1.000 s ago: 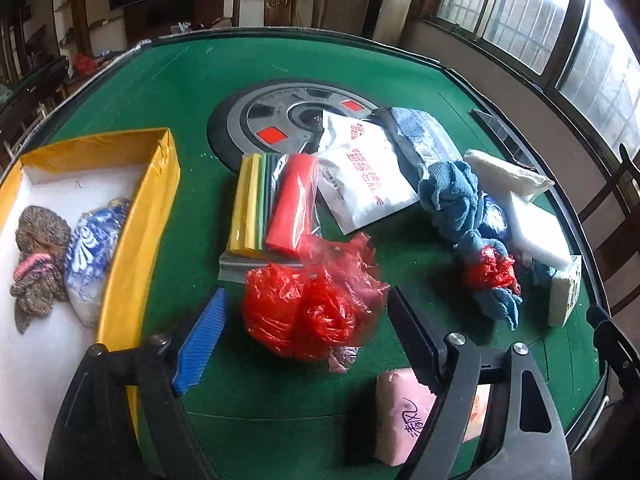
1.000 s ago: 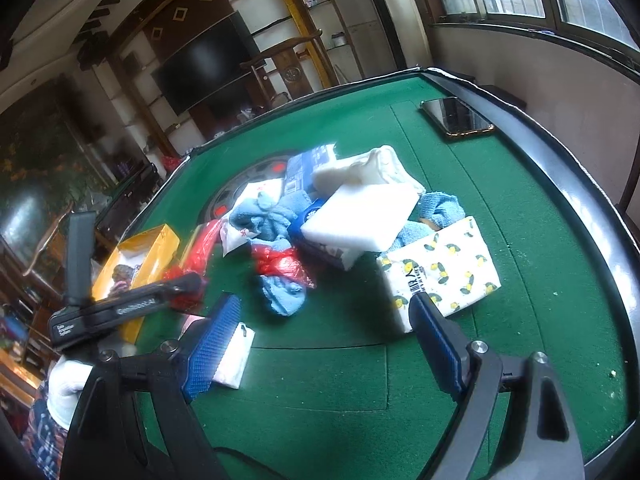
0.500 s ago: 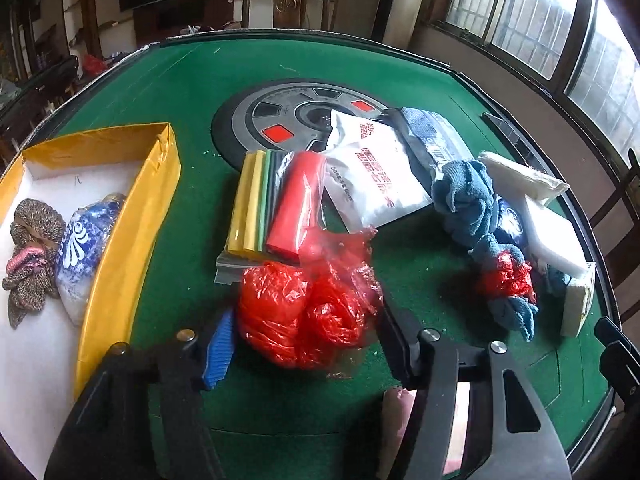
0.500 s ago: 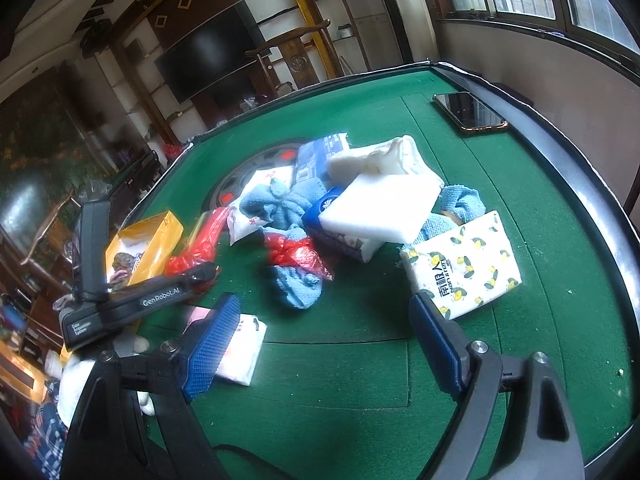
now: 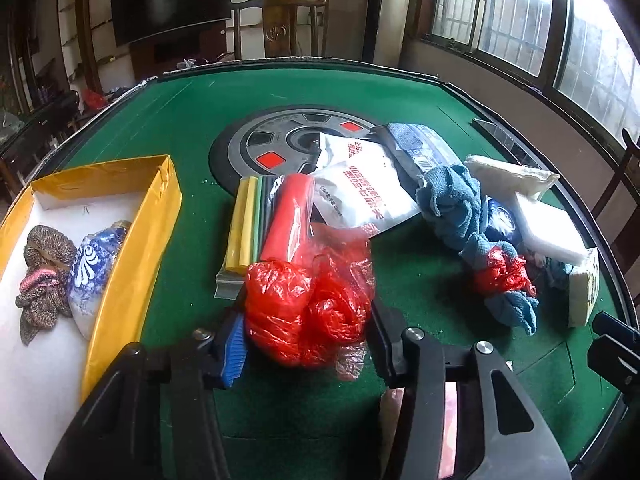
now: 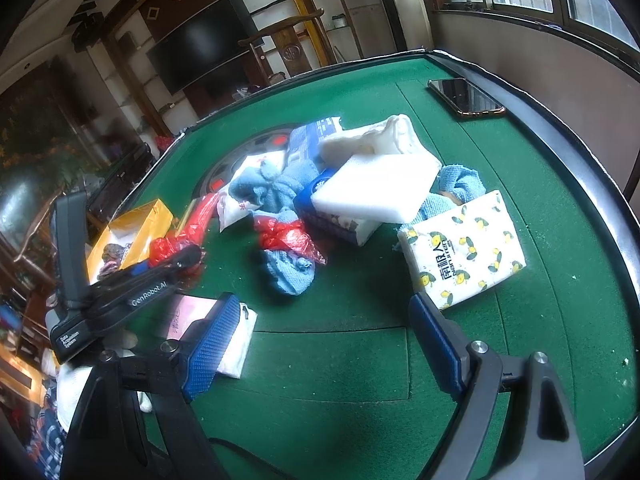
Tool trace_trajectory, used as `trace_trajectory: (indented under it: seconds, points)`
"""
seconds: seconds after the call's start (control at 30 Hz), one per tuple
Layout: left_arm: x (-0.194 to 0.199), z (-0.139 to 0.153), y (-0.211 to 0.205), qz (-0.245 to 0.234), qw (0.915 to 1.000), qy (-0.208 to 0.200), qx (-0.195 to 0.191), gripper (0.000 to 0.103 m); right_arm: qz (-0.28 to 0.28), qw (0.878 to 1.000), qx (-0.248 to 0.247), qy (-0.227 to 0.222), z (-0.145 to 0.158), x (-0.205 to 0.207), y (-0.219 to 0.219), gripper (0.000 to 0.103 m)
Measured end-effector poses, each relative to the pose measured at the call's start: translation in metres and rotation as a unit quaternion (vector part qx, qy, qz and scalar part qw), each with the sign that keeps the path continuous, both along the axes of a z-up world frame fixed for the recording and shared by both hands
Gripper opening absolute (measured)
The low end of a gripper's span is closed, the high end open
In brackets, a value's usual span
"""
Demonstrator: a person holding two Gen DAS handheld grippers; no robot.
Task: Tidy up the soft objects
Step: 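Close the left tool on the red plastic bag while the right tool grasps the blue towel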
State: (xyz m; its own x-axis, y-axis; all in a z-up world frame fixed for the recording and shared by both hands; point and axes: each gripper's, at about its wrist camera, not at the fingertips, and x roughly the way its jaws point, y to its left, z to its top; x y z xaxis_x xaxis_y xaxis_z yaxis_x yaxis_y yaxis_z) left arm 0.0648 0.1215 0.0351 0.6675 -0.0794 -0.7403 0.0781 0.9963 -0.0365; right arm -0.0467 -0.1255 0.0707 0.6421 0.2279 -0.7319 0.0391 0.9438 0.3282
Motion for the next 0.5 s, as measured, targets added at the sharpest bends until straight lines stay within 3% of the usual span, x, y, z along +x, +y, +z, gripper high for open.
trace_trajectory:
  seconds: [0.37,0.5]
  points:
    - [-0.001,0.002,0.012,-0.008,0.9988,-0.002,-0.048,0.049,0.019,0.999,-0.031,0.004,0.010,0.015,0.020,0.083]
    - [-0.018,0.026,0.026,-0.018,0.9938,-0.048,-0.099,0.049,0.044,0.998,-0.040,0.004,0.013,0.028,0.032,0.083]
